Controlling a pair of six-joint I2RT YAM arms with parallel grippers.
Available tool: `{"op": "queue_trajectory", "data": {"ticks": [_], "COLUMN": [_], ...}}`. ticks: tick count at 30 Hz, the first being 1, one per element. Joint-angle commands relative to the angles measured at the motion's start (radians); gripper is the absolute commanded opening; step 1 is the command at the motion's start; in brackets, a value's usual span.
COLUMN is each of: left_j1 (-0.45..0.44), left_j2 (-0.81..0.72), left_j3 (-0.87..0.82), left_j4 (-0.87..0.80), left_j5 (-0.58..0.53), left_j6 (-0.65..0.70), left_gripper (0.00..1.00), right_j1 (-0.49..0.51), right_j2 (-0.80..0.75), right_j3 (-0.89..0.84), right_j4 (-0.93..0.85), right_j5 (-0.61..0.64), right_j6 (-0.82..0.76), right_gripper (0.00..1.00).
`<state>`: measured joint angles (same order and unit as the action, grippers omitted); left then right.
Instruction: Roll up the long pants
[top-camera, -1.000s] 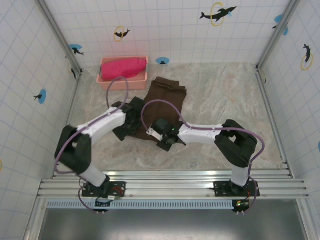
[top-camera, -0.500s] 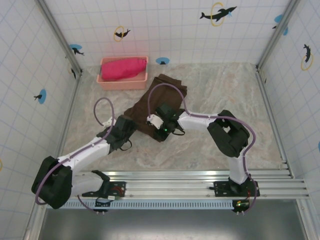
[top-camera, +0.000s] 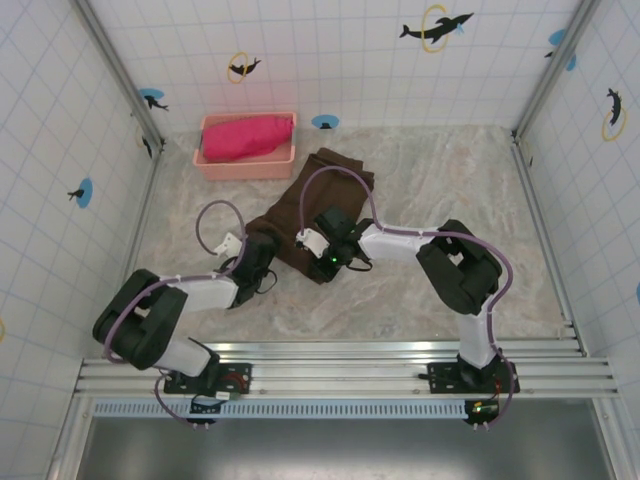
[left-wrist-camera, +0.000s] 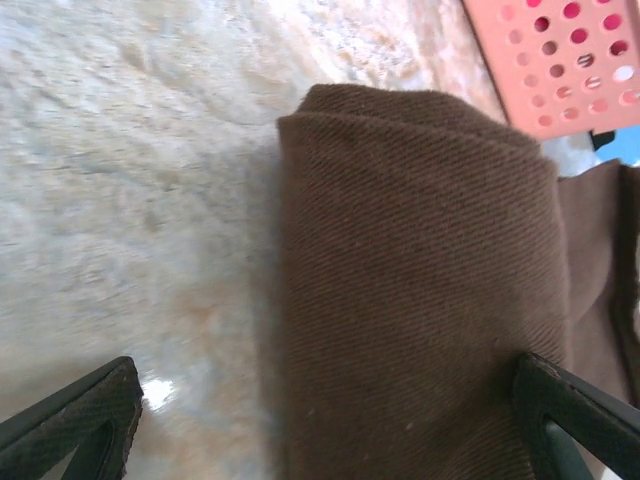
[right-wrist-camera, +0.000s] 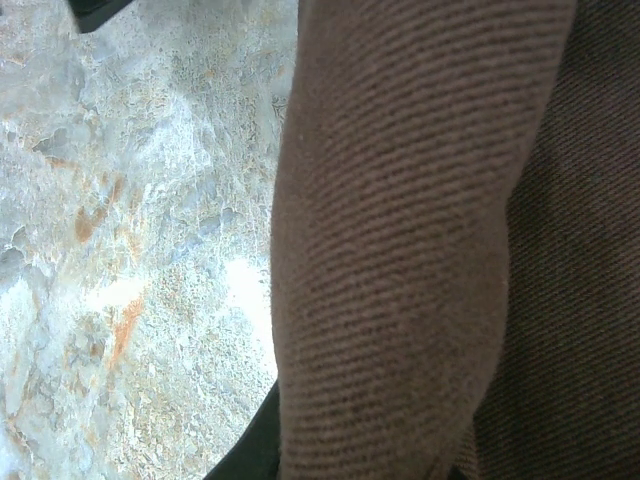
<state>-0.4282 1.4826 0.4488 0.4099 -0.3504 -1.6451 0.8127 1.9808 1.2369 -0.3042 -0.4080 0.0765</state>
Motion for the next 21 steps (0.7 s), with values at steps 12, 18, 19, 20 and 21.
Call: {"op": "queue_trajectory", "data": {"ticks": [12, 18, 19, 20, 21], "left_j1": [-0.001, 0.001, 0.001, 0.003, 0.004], "left_j2": [0.043, 0.209, 0.246, 0.276, 0.308], "left_j3": [0.059, 0.030, 0.019, 0.012, 0.005], "left_j4": [-0.241, -0.066, -0.011, 0.018, 0.047], "left_j5": [0.030, 0.058, 0.065, 0.077, 0.085], "left_j6": [-0.074, -0.108, -0.113, -0.134, -0.155], "left_gripper": [0.91, 0.42, 0.14, 0.00, 0.00], "right_j1": [0.003, 0.003, 0.003, 0.002, 0.001], "right_j2": [0.104, 0.094, 0.092, 0.090, 0.089], "right_j3": [-0.056, -0.048, -0.047, -0.047, -0.045], "right_j4": [-0.261, -0.282, -0.286, -0.288, -0.293], "right_j5": [0.062, 0.055, 0.057, 0.056, 0.057], "right_j6": [-0.023, -0.023, -0.024, -0.026, -0.027], "right_gripper": [0.00, 0.00, 0.00, 0.00, 0.00]}}
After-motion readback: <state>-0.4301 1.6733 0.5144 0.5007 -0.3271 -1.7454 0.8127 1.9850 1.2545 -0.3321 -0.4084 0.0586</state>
